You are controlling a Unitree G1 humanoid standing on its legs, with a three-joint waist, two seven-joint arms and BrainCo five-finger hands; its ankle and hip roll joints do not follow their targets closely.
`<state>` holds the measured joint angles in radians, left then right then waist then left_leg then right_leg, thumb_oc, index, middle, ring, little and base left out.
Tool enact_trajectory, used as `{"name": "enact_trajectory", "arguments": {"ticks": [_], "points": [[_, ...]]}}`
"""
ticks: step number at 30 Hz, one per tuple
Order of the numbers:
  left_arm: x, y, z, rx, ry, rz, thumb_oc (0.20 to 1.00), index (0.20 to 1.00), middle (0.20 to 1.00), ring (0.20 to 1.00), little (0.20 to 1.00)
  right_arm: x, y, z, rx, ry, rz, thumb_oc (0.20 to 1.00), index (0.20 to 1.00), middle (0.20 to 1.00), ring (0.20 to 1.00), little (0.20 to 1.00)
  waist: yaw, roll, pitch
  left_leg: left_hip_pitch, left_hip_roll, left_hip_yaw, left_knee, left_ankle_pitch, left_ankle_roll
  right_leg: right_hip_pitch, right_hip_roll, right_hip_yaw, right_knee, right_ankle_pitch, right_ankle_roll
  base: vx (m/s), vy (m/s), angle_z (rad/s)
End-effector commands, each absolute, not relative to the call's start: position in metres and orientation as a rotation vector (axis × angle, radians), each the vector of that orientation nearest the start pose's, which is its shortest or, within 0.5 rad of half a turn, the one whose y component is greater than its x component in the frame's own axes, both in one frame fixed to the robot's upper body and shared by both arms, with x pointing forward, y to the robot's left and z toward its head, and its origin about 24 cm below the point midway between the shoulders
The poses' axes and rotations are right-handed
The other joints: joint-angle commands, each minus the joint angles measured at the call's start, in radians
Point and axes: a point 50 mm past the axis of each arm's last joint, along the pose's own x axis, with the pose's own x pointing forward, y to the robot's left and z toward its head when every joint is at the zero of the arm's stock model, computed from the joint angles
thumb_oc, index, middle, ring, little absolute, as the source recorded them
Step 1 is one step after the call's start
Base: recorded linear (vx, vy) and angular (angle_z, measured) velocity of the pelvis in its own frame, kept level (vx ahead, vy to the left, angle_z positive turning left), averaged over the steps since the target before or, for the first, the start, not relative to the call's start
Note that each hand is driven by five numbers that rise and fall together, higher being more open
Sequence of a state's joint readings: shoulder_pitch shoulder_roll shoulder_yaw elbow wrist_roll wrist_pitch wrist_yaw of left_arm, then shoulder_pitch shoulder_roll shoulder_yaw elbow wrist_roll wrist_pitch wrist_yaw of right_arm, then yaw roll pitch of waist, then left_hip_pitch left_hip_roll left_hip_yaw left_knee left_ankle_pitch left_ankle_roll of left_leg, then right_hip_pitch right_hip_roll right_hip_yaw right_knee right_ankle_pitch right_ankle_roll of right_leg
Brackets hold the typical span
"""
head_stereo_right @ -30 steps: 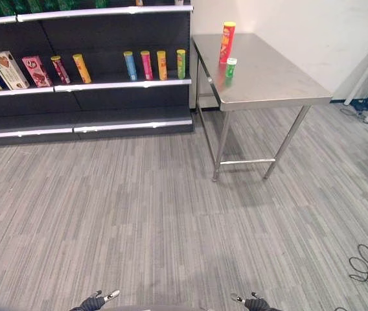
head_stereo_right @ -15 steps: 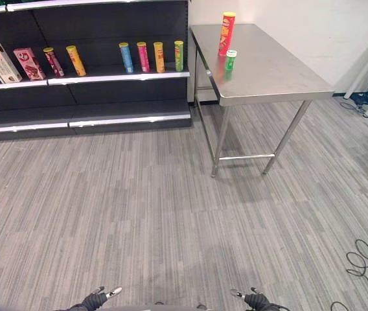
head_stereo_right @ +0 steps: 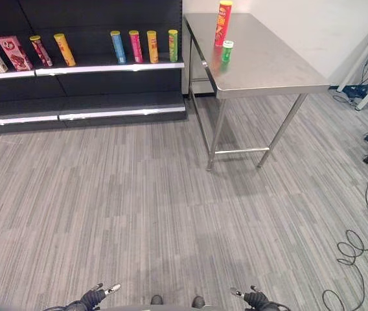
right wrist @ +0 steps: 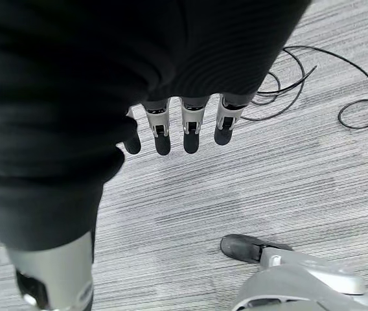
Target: Put the goods on the table back onto the shelves and tidy them up.
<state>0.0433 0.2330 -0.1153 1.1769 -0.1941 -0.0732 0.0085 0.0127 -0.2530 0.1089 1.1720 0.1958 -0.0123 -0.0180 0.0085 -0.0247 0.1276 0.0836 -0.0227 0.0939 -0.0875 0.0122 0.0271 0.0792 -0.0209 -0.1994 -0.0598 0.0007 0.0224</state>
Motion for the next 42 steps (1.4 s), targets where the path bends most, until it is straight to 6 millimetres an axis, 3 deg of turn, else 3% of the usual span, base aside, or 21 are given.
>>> {"name": "enact_trajectory", "arguments": {"ticks": [1, 5, 6, 10, 13, 17, 19, 20, 22, 23, 26, 29, 30, 31, 33, 35, 37, 39, 40, 41, 42], "points": [[0.107, 0.244, -0.152, 0.127, 1.08, 0.192, 1.0, 1.0, 1.0, 1.0, 1.0, 0.121, -0.242, -0.15, -0.185, 1.099, -0.144, 1.0, 1.0, 1.0, 1.0, 1.0, 0.01, -0.023, 0.002, -0.001, 0.002, -0.036, 0.0, -0.063, -0.027, -0.047, -0.165, 0.007, 0.124, -0.006, 0.158, 0.0, 0.148, 0.01], [0.11, 0.246, -0.151, 0.124, 1.068, 0.199, 1.0, 1.0, 1.0, 1.0, 1.0, 0.123, -0.243, -0.148, -0.18, 1.09, -0.149, 1.0, 1.0, 1.0, 1.0, 1.0, 0.008, -0.018, 0.022, 0.012, -0.024, -0.054, 0.0, -0.071, -0.002, -0.115, -0.213, 0.012, 0.294, 0.041, 0.162, 0.02, 0.151, 0.01], [0.112, 0.246, -0.15, 0.117, 1.061, 0.203, 1.0, 1.0, 1.0, 1.0, 1.0, 0.123, -0.245, -0.148, -0.172, 1.083, -0.164, 1.0, 1.0, 1.0, 1.0, 1.0, -0.002, -0.011, 0.041, 0.023, -0.04, -0.077, 0.0, -0.071, 0.014, -0.16, -0.233, 0.034, 0.406, 0.106, 0.154, 0.07, 0.133, 0.23], [0.114, 0.245, -0.15, 0.117, 1.054, 0.198, 1.0, 1.0, 1.0, 1.0, 1.0, 0.12, -0.244, -0.149, -0.164, 1.087, -0.169, 1.0, 1.0, 1.0, 1.0, 1.0, -0.011, 0.002, 0.049, 0.038, -0.034, -0.092, 0.0, -0.085, 0.021, -0.237, -0.231, 0.078, 0.502, 0.114, 0.13, 0.11, 0.07, 0.41], [0.121, 0.246, -0.147, 0.121, 1.034, 0.196, 1.0, 1.0, 1.0, 1.0, 1.0, 0.123, -0.246, -0.147, -0.164, 1.076, -0.176, 1.0, 1.0, 1.0, 1.0, 1.0, -0.023, -0.002, 0.062, 0.064, -0.021, -0.104, 0.0, -0.118, 0.006, -0.29, -0.202, 0.034, 0.347, 0.084, 0.126, 0.22, -0.079, 0.06], [0.125, 0.245, -0.146, 0.118, 1.024, 0.195, 1.0, 1.0, 1.0, 1.0, 1.0, 0.127, -0.244, -0.146, -0.163, 1.06, -0.17, 1.0, 1.0, 1.0, 1.0, 1.0, -0.053, -0.028, 0.081, 0.14, -0.026, -0.124, 0.0, -0.176, -0.012, -0.33, -0.152, -0.025, 0.08, 0.157, 0.175, 0.31, -0.089, 0.07], [0.125, 0.244, -0.146, 0.117, 1.024, 0.197, 1.0, 1.0, 1.0, 1.0, 1.0, 0.126, -0.243, -0.146, -0.166, 1.062, -0.165, 1.0, 1.0, 1.0, 1.0, 1.0, -0.059, -0.032, 0.083, 0.164, -0.023, -0.126, 0.0, -0.191, -0.016, -0.331, -0.135, -0.059, 0.037, 0.175, 0.179, 0.32, -0.064, 0.07], [0.126, 0.244, -0.146, 0.109, 1.021, 0.198, 1.0, 1.0, 1.0, 1.0, 1.0, 0.123, -0.243, -0.148, -0.174, 1.075, -0.159, 1.0, 1.0, 1.0, 1.0, 1.0, -0.056, -0.044, 0.073, 0.2, -0.029, -0.125, 0.0, -0.217, -0.024, -0.345, -0.12, -0.151, -0.012, 0.198, 0.187, 0.41, -0.078, 0.19], [0.125, 0.243, -0.147, 0.107, 1.022, 0.194, 1.0, 1.0, 1.0, 1.0, 1.0, 0.12, -0.244, -0.148, -0.178, 1.083, -0.158, 1.0, 1.0, 1.0, 1.0, 1.0, -0.054, -0.041, 0.07, 0.218, -0.02, -0.126, 0.0, -0.228, -0.03, -0.341, -0.112, -0.193, -0.014, 0.196, 0.185, 0.44, -0.093, 0.25], [0.121, 0.242, -0.148, 0.107, 1.029, 0.188, 1.0, 1.0, 1.0, 1.0, 1.0, 0.112, -0.245, -0.151, -0.189, 1.105, -0.15, 1.0, 1.0, 1.0, 1.0, 1.0, -0.049, -0.046, 0.047, 0.25, -0.006, -0.124, 0.0, -0.245, -0.042, -0.314, -0.101, -0.224, -0.013, 0.184, 0.161, 0.5, -0.136, 0.34], [0.121, 0.239, -0.149, 0.102, 1.036, 0.181, 1.0, 1.0, 1.0, 1.0, 1.0, 0.107, -0.249, -0.151, -0.2, 1.12, -0.156, 1.0, 1.0, 1.0, 1.0, 1.0, -0.067, -0.03, 0.024, 0.247, 0.052, -0.134, 0.062, -0.22, -0.081, -0.306, -0.055, -0.175, 0.012, 0.161, 0.122, 0.53, -0.2, 0.65], [0.125, 0.236, -0.148, 0.093, 1.018, 0.169, 1.0, 1.0, 1.0, 1.0, 1.0, 0.108, -0.25, -0.15, -0.177, 1.102, -0.177, 1.0, 1.0, 1.0, 1.0, 1.0, -0.077, -0.012, 0.011, 0.176, 0.1, -0.13, 0.286, -0.087, -0.148, -0.256, -0.025, -0.178, 0.026, 0.124, 0.078, 0.35, -0.183, 0.52], [0.125, 0.236, -0.148, 0.093, 1.018, 0.169, 1.0, 1.0, 1.0, 1.0, 1.0, 0.107, -0.25, -0.15, -0.177, 1.102, -0.177, 1.0, 1.0, 1.0, 1.0, 1.0, -0.078, -0.012, 0.01, 0.174, 0.1, -0.131, 0.288, -0.089, -0.148, -0.257, -0.024, -0.179, 0.026, 0.124, 0.078, 0.32, -0.223, 0.3], [0.132, 0.236, -0.145, 0.099, 0.993, 0.162, 1.0, 1.0, 1.0, 1.0, 1.0, 0.116, -0.25, -0.147, -0.179, 1.069, -0.18, 1.0, 1.0, 1.0, 1.0, 1.0, -0.074, -0.022, 0.031, 0.049, 0.119, -0.107, 0.559, 0.024, -0.182, -0.198, -0.012, -0.175, 0.016, 0.083, 0.035, 0.23, -0.198, 0.25], [0.138, 0.236, -0.142, 0.084, 0.967, 0.181, 1.0, 1.0, 1.0, 1.0, 1.0, 0.127, -0.249, -0.143, -0.187, 1.038, -0.174, 1.0, 1.0, 1.0, 1.0, 1.0, -0.058, -0.036, 0.065, -0.043, 0.133, -0.078, 0.757, 0.072, -0.159, -0.146, 0.0, -0.163, 0.009, 0.053, 0.003, 0.25, -0.207, -0.01], [0.138, 0.237, -0.142, 0.085, 0.967, 0.199, 1.0, 1.0, 1.0, 1.0, 1.0, 0.136, -0.249, -0.14, -0.198, 1.013, -0.173, 1.0, 1.0, 1.0, 1.0, 1.0, -0.038, -0.053, 0.087, -0.121, 0.146, -0.023, 0.828, 0.041, -0.127, -0.103, -0.003, -0.14, -0.001, 0.02, -0.006, 0.2, -0.112, -0.56], [0.137, 0.237, -0.142, 0.079, 0.97, 0.206, 1.0, 1.0, 1.0, 1.0, 1.0, 0.137, -0.249, -0.14, -0.2, 1.012, -0.168, 1.0, 1.0, 1.0, 1.0, 1.0, -0.027, -0.055, 0.092, -0.148, 0.157, 0.002, 0.812, 0.017, -0.116, -0.083, -0.004, -0.127, -0.002, 0.007, -0.005, 0.24, -0.002, -0.4], [0.133, 0.236, -0.144, 0.07, 0.983, 0.215, 1.0, 1.0, 1.0, 1.0, 1.0, 0.136, -0.249, -0.141, -0.212, 1.028, -0.162, 1.0, 1.0, 1.0, 1.0, 1.0, -0.001, -0.064, 0.101, -0.238, 0.183, 0.046, 0.625, -0.052, -0.093, -0.023, -0.029, -0.099, -0.011, -0.022, 0.02, 0.4, 0.108, -0.22], [0.131, 0.236, -0.145, 0.069, 0.989, 0.221, 1.0, 1.0, 1.0, 1.0, 1.0, 0.135, -0.249, -0.142, -0.215, 1.032, -0.161, 1.0, 1.0, 1.0, 1.0, 1.0, 0.004, -0.061, 0.102, -0.247, 0.187, 0.046, 0.532, -0.05, -0.098, -0.011, -0.037, -0.094, -0.013, -0.031, 0.028, 0.19, 0.109, 0.04], [0.131, 0.236, -0.145, 0.069, 0.989, 0.221, 1.0, 1.0, 1.0, 1.0, 1.0, 0.135, -0.249, -0.142, -0.215, 1.032, -0.161, 1.0, 1.0, 1.0, 1.0, 1.0, 0.005, -0.062, 0.103, -0.244, 0.186, 0.047, 0.53, -0.049, -0.098, -0.009, -0.038, -0.093, -0.013, -0.031, 0.028, 0.22, 0.128, -0.12], [0.128, 0.237, -0.146, 0.066, 0.994, 0.23, 1.0, 1.0, 1.0, 1.0, 1.0, 0.133, -0.249, -0.142, -0.22, 1.037, -0.16, 1.0, 1.0, 1.0, 1.0, 1.0, 0.012, -0.055, 0.101, -0.27, 0.198, 0.039, 0.403, -0.02, -0.11, 0.009, -0.041, -0.089, -0.02, -0.043, 0.039, 0.39, 0.231, -0.25]]}}
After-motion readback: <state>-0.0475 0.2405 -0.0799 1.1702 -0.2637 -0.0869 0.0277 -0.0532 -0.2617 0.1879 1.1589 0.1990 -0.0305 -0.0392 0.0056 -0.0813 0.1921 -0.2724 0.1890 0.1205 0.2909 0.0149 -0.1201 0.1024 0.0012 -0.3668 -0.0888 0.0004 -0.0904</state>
